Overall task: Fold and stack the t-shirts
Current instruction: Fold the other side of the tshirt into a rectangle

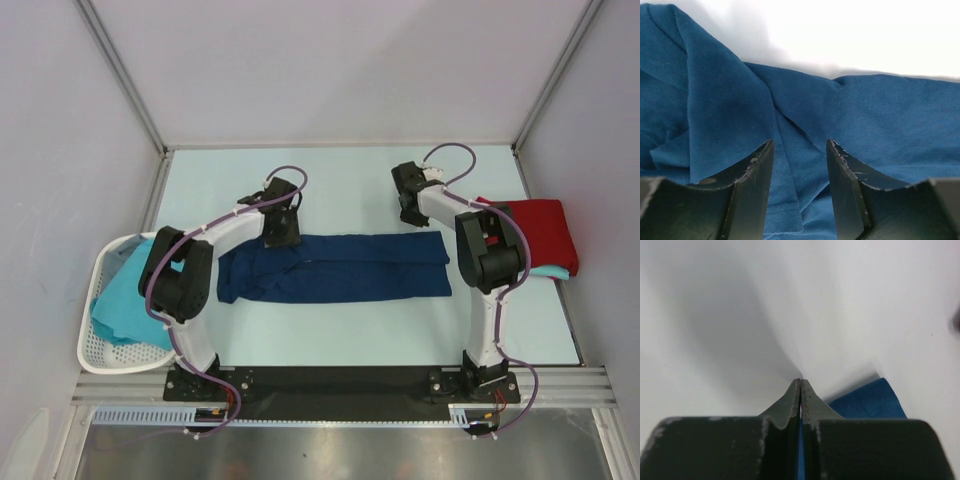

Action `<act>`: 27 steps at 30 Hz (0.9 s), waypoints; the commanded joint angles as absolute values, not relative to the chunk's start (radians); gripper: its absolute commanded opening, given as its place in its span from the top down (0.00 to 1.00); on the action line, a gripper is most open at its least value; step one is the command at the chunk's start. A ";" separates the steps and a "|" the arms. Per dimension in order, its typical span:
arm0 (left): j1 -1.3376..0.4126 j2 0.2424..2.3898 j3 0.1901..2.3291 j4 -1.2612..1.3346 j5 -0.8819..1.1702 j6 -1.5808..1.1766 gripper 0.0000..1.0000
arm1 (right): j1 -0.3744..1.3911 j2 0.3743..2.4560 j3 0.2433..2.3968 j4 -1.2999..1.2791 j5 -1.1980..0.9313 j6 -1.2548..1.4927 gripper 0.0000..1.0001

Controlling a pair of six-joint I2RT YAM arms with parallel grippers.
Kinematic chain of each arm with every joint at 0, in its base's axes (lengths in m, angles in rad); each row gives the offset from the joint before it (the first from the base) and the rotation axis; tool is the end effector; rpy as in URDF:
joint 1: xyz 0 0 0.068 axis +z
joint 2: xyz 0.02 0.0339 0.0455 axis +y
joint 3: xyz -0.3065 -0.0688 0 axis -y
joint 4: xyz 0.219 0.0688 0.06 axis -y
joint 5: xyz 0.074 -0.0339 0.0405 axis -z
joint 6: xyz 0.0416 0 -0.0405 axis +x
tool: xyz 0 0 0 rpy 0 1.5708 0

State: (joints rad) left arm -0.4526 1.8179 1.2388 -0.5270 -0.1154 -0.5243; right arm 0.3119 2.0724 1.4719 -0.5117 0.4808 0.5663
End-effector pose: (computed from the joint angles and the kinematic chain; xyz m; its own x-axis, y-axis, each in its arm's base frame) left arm 0.3283 -0.1543 0.2380 -0.8902 -0.1201 -0.4395 -0.0666 0.9886 -0.1352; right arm 0.4162 0.1140 0.2086 -0.7616 0.2542 -0.5961 0.3927 0.9128 -0.1125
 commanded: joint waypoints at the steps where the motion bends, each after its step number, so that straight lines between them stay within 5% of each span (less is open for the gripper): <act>1: -0.466 1.750 1.230 -0.522 -0.104 -0.541 0.48 | 0.319 1.966 1.480 -0.526 0.512 0.569 0.75; 3: -0.468 1.737 1.224 -0.519 -0.104 -0.543 0.48 | 0.328 1.904 1.416 -0.523 0.520 0.563 0.61; 6: -0.474 1.727 1.207 -0.509 -0.095 -0.549 0.47 | 0.337 1.810 1.339 -0.537 0.532 0.564 0.56; 27: -0.511 1.704 1.186 -0.514 -0.095 -0.552 0.48 | 0.344 1.795 1.112 -0.494 0.520 0.604 0.59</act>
State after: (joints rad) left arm -0.5045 1.7573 1.1923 -0.5251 -0.0978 -0.5343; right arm 0.3428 1.7664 1.1015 -0.5224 0.5076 0.5877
